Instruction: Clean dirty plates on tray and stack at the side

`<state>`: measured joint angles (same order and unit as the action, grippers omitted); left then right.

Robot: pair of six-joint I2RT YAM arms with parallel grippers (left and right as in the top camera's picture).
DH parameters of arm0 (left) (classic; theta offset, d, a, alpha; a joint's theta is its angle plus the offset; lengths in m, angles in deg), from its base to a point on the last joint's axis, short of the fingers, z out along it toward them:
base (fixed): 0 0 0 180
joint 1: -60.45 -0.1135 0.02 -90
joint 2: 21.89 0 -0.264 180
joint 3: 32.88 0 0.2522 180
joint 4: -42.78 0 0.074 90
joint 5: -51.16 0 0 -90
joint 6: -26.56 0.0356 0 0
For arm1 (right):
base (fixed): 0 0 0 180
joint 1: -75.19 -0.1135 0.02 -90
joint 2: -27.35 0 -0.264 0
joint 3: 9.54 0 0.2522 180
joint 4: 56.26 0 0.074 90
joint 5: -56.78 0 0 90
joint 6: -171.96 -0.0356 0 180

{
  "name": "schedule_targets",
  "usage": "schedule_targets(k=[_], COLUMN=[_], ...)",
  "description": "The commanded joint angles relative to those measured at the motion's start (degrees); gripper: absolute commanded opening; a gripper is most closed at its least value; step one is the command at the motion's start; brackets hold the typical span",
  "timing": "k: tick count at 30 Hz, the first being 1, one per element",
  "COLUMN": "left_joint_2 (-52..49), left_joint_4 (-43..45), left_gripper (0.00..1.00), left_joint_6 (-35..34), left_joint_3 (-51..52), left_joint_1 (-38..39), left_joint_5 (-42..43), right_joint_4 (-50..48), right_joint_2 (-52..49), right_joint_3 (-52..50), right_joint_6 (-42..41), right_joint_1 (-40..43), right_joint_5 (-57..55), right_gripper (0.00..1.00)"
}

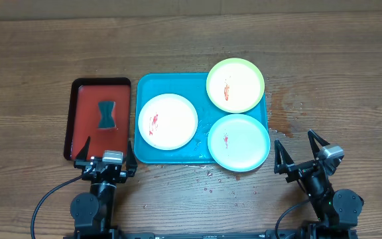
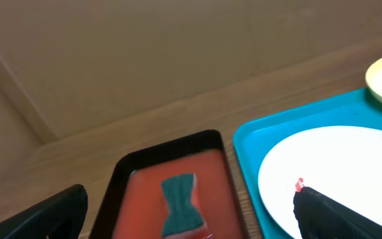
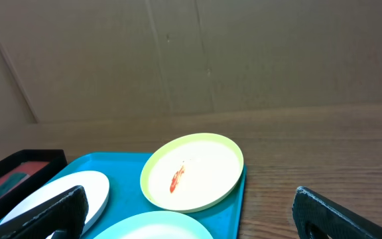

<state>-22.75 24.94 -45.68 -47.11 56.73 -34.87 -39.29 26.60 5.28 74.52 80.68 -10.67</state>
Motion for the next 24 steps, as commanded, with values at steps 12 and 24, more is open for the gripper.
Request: schedule_targets(k=[12,24], left_joint_2=[0.35,0.11], left_joint_4=[-0.37,-4.68], left_gripper=[1.00,1.00], left_joint_6=[-5.57,-19.52], left_joint_3=[0.15,-6.29], left_joint_1=[0.46,0.44], left_joint_5=[-2.27,6.67], right_joint_4=[-0.17,-3.28], right_joint_2=[0.31,0.24], right_joint_3=[-0.59,1.29], right_joint_6=[0.20,-7.58], right_joint_1=[0.02,0.02], right_joint_5=[0.02,0.24], right_gripper=[1.00,1.00])
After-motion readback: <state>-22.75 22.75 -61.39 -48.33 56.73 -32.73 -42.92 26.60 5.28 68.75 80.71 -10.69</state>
